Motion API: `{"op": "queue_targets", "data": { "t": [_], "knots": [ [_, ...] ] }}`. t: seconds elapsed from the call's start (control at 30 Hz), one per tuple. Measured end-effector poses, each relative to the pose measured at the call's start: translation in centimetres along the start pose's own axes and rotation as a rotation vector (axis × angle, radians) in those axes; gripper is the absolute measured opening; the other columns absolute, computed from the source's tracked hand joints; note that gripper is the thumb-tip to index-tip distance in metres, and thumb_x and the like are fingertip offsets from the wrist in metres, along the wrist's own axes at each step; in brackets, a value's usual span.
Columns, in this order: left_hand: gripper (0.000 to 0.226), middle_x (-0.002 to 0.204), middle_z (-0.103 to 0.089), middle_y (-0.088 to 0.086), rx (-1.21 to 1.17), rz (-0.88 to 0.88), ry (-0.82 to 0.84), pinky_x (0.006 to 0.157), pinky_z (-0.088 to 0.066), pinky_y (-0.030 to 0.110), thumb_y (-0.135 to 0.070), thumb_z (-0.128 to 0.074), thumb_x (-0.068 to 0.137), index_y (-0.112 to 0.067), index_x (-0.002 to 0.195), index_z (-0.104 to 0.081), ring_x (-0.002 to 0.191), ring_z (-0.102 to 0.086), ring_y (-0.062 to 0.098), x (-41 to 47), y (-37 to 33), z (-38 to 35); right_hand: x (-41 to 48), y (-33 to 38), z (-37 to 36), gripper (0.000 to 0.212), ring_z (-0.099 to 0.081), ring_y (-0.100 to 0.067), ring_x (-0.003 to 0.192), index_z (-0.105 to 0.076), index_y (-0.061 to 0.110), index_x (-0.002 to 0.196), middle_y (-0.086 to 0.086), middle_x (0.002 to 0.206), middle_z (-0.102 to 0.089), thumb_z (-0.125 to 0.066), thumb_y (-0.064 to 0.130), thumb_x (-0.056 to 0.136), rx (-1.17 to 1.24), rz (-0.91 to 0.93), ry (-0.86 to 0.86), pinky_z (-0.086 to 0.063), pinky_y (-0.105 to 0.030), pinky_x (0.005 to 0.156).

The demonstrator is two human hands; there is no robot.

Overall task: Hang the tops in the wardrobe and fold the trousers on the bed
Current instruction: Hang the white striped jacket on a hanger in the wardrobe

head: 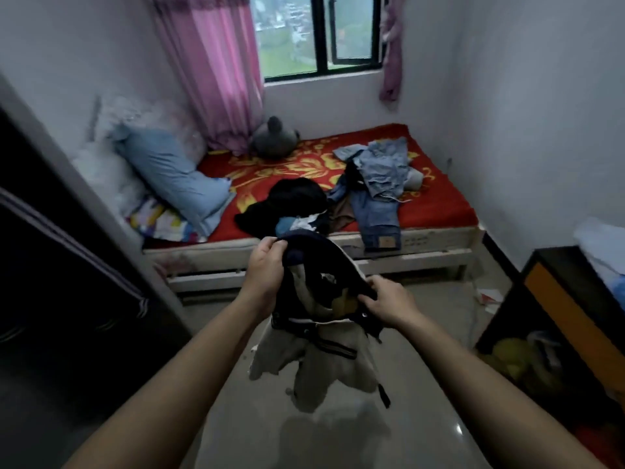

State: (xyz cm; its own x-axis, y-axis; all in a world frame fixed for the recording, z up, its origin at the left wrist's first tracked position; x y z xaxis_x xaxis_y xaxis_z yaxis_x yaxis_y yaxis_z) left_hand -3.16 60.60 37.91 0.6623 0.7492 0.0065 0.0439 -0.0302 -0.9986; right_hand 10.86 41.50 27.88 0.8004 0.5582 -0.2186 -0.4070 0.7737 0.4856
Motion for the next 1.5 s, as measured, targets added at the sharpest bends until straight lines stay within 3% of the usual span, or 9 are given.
{"op": "queue_targets", "data": {
  "t": [0.17,0.27,0.53,0.63,0.77,0.97,1.2,1.33,1.5],
  "knots": [
    [0.005,0.073,-0.071,-0.008,0.088,-0.025,-0.285,0.064,-0.051,0.018,-0.009,-0.061,0.090,-0.014,0.088,-0.063,0.073,-0.064,0.011,0.7,-2.1,14.5,2.6,11.8,-3.3,0.025,-0.061,-0.034,0.101,-0.060,0.003,0.106,-0.021,0.109,-0.063,-0.040,0.018,0.102,0.561,-0.072,0.099,-0.049,-0.038,0.085],
    [0.037,0.098,-0.065,0.001,0.338,-0.060,-0.401,0.079,-0.051,0.029,-0.016,-0.080,0.075,-0.014,0.104,-0.056,0.089,-0.062,0.015,0.5,-4.0,23.3,2.9,20.1,-6.1,0.018,-0.058,-0.023,0.067,-0.060,0.013,0.091,-0.009,0.079,-0.062,-0.042,0.012,0.094,0.857,-0.165,0.291,-0.052,-0.030,0.056],
    [0.031,0.080,-0.070,-0.003,0.852,-0.142,-0.722,0.067,-0.055,0.038,-0.048,-0.058,0.094,-0.021,0.088,-0.071,0.075,-0.065,0.019,-0.8,-8.6,42.6,3.6,46.6,-10.1,0.023,-0.061,-0.015,0.064,-0.068,0.001,0.085,-0.009,0.074,-0.065,-0.050,0.016,0.088,0.520,0.402,0.509,-0.043,-0.025,0.059],
    [0.036,0.081,-0.060,0.007,0.836,-0.143,-0.897,0.058,-0.045,0.035,-0.041,-0.049,0.100,-0.012,0.081,-0.060,0.071,-0.058,0.024,-2.1,-9.1,48.4,2.7,53.1,-12.0,0.033,-0.050,0.000,0.044,-0.062,0.020,0.060,0.011,0.050,-0.055,-0.049,0.021,0.090,0.470,0.513,0.541,-0.035,-0.014,0.042],
    [0.032,0.074,-0.057,0.003,0.730,-0.046,-1.032,0.053,-0.033,0.031,-0.035,-0.044,0.103,-0.011,0.083,-0.053,0.072,-0.057,0.026,-4.1,-8.8,54.5,1.3,60.1,-14.5,0.024,-0.058,-0.020,0.071,-0.065,0.015,0.073,-0.006,0.073,-0.060,-0.050,0.017,0.092,0.424,0.685,0.572,-0.043,-0.031,0.067],
    [0.032,0.086,-0.070,-0.005,0.560,0.005,-0.998,0.070,-0.053,0.034,-0.048,-0.073,0.083,-0.019,0.096,-0.067,0.082,-0.066,0.014,-5.1,-9.6,59.3,0.8,67.4,-17.4,0.019,-0.058,-0.026,0.076,-0.066,0.007,0.082,-0.012,0.079,-0.060,-0.052,0.014,0.092,0.518,0.774,0.590,-0.048,-0.038,0.069],
    [0.017,0.072,-0.073,-0.005,0.577,-0.174,-1.283,0.072,-0.057,0.040,-0.034,-0.069,0.089,-0.025,0.076,-0.072,0.077,-0.071,0.019,-6.6,-12.8,63.6,1.3,76.5,-20.2,0.024,-0.062,-0.024,0.102,-0.063,0.019,0.102,-0.002,0.105,-0.066,-0.048,0.037,0.096,0.312,1.032,0.480,-0.049,-0.036,0.086],
    [0.018,0.075,-0.074,-0.011,0.469,-0.249,-1.337,0.061,-0.051,0.022,-0.029,-0.068,0.091,-0.038,0.076,-0.073,0.071,-0.069,0.004,-5.0,-13.1,64.9,1.1,83.0,-17.9,0.029,-0.053,-0.031,0.114,-0.061,0.015,0.113,-0.011,0.121,-0.057,-0.051,0.037,0.098,0.290,1.292,0.113,-0.046,-0.040,0.090],
    [0.015,0.075,-0.074,-0.004,0.467,-0.203,-1.412,0.070,-0.054,0.031,-0.022,-0.068,0.092,-0.022,0.078,-0.073,0.075,-0.071,0.015,-2.8,-12.8,66.2,0.7,90.2,-15.5,0.047,-0.050,-0.036,0.118,-0.050,0.007,0.135,-0.016,0.132,-0.052,-0.055,0.036,0.097,0.294,1.524,-0.180,-0.045,-0.045,0.092]
  ]
}}
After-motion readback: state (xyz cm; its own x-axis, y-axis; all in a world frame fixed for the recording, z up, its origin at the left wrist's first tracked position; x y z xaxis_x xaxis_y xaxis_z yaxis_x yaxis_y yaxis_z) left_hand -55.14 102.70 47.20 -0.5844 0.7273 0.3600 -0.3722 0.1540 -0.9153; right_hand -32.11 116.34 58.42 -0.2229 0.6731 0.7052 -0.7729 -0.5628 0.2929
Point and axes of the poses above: each hand's wrist, its own x-axis towards the middle knuckle, its own z-axis out of the back of the hand, y = z × x, the point moved 9 cm from there along x, towards the middle knuckle
